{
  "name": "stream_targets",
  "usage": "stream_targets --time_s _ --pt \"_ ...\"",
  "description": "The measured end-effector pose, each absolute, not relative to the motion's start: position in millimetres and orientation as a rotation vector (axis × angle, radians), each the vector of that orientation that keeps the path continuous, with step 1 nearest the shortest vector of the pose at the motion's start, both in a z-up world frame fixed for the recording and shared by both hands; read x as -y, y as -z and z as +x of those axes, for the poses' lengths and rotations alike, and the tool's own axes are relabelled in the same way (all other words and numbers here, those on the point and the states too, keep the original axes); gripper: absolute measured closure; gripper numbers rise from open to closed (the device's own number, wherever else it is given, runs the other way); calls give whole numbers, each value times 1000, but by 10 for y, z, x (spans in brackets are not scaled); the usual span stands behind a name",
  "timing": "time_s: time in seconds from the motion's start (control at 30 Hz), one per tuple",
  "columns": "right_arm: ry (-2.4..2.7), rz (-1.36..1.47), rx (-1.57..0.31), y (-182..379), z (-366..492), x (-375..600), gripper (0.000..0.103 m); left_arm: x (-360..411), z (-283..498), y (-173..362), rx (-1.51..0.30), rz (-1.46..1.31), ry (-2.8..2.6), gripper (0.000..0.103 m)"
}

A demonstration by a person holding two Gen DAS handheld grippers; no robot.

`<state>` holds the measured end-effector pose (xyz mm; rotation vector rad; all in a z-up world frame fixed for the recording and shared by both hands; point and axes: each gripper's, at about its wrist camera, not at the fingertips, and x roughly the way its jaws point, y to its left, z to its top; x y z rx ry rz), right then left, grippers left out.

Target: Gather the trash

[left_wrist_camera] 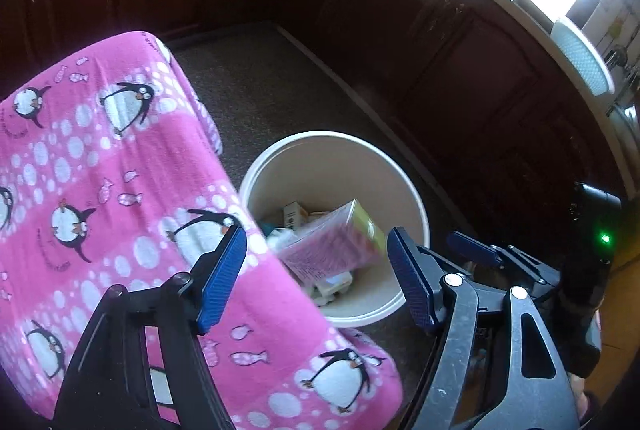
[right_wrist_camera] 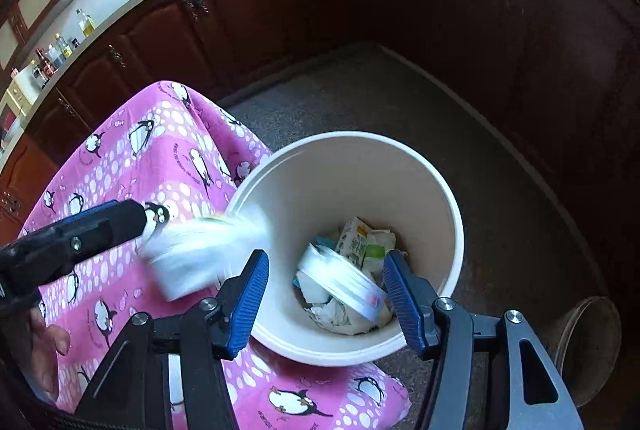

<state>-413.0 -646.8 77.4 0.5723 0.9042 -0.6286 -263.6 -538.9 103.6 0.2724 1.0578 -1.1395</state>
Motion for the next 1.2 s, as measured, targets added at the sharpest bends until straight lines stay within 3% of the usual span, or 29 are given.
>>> stream_targets --time_s 0.47,0.57,0.77,0.87,1.2 --pt "661 536 -834 -922 -4234 5982 45 4732 -2634 -1302 -843 338 1012 31" --pt "668 510 -797 -1084 -4199 5826 34 4571 -2684 -1422 -797 340 1002 31" --pt "696 432 -722 -1465 -4196 5485 33 4277 -2802 -1675 -717 306 969 31" --pt "707 407 -684 -1665 -4238 5335 27 4126 -2844 -1784 -681 276 959 31" --pt "745 328 -566 -2153 -4384 4868 20 3577 -3000 -2153 -557 202 922 31"
